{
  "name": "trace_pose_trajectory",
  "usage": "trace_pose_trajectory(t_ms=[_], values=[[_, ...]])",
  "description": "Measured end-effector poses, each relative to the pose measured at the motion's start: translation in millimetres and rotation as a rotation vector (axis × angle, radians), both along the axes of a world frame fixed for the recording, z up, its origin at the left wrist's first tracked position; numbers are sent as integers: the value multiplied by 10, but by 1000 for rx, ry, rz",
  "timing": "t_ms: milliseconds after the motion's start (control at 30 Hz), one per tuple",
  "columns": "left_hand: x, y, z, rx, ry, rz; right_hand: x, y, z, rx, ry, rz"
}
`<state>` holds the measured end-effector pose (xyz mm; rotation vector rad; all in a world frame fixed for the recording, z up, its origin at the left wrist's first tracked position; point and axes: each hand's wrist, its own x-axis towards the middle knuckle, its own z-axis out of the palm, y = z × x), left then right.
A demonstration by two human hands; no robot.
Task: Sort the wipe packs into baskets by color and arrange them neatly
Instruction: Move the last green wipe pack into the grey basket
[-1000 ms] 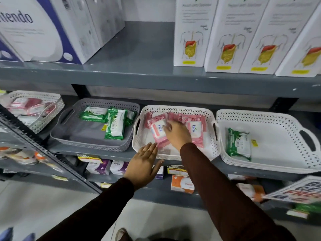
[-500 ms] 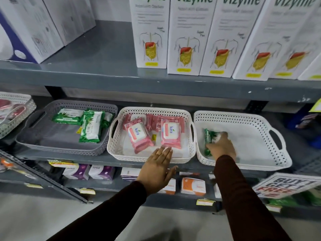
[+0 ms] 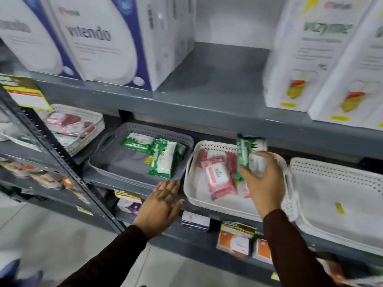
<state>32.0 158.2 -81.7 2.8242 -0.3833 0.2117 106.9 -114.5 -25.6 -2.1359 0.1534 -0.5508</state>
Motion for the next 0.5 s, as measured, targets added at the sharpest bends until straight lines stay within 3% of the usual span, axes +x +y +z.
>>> trace_pose_trajectory(t_ms=[167,333,500], values=[[56,1186,93,12,69,144,-61,1432,-160,-15,69,297],[116,2066,104,16,73,188,142,2673,-256,-169,171,493],[172,2237,0,10,29,175,481,3514,-455,-301,205,464]])
